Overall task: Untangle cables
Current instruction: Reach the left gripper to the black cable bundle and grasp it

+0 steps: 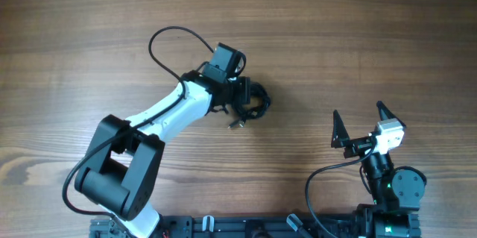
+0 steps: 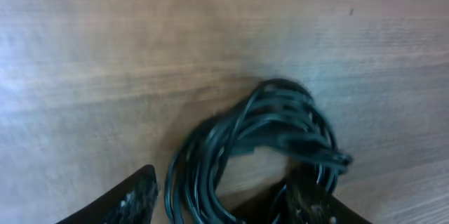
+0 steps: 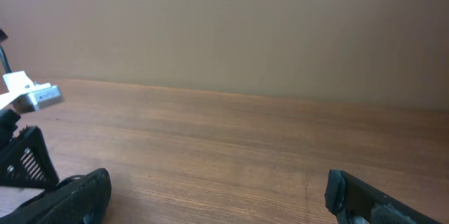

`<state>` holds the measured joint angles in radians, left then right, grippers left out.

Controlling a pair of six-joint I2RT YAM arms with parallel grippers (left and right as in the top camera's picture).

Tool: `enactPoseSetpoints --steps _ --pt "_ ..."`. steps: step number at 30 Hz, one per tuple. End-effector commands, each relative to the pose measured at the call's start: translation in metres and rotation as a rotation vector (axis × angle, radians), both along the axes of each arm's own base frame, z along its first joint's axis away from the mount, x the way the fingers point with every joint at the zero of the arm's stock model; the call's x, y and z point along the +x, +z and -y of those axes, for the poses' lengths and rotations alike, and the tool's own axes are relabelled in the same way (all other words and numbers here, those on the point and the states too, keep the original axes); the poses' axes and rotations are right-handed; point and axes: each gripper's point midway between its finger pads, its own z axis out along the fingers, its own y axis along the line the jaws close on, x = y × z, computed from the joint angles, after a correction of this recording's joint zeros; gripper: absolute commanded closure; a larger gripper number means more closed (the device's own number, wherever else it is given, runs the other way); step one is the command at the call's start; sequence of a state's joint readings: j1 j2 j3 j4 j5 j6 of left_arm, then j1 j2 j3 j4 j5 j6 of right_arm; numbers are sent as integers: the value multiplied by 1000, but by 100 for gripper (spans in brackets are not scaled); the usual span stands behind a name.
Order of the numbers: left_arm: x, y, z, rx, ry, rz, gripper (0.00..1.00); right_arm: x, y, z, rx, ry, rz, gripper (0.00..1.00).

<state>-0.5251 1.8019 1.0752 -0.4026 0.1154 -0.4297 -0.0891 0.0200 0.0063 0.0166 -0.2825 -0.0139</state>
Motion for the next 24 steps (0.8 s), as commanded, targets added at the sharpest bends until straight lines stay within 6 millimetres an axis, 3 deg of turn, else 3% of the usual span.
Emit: enactPoseSetpoints --steps 1,5,10,20,23,24 --pt "-6 -7 0 5 103 -57 40 0 3 1 -13 -9 19 0" --pt "-10 -10 0 15 158 -72 43 0 3 1 -13 -9 19 0" --pt "-8 -16 -21 101 280 -61 44 0 3 1 -13 -9 19 0" --pt "-16 -37 -4 66 253 -118 44 0 3 1 -13 -9 19 0" --pt "-19 -37 -1 54 244 -136 65 0 3 1 -13 -9 19 0" --pt "-20 -38 -2 57 244 -139 82 0 3 1 -13 -9 19 0"
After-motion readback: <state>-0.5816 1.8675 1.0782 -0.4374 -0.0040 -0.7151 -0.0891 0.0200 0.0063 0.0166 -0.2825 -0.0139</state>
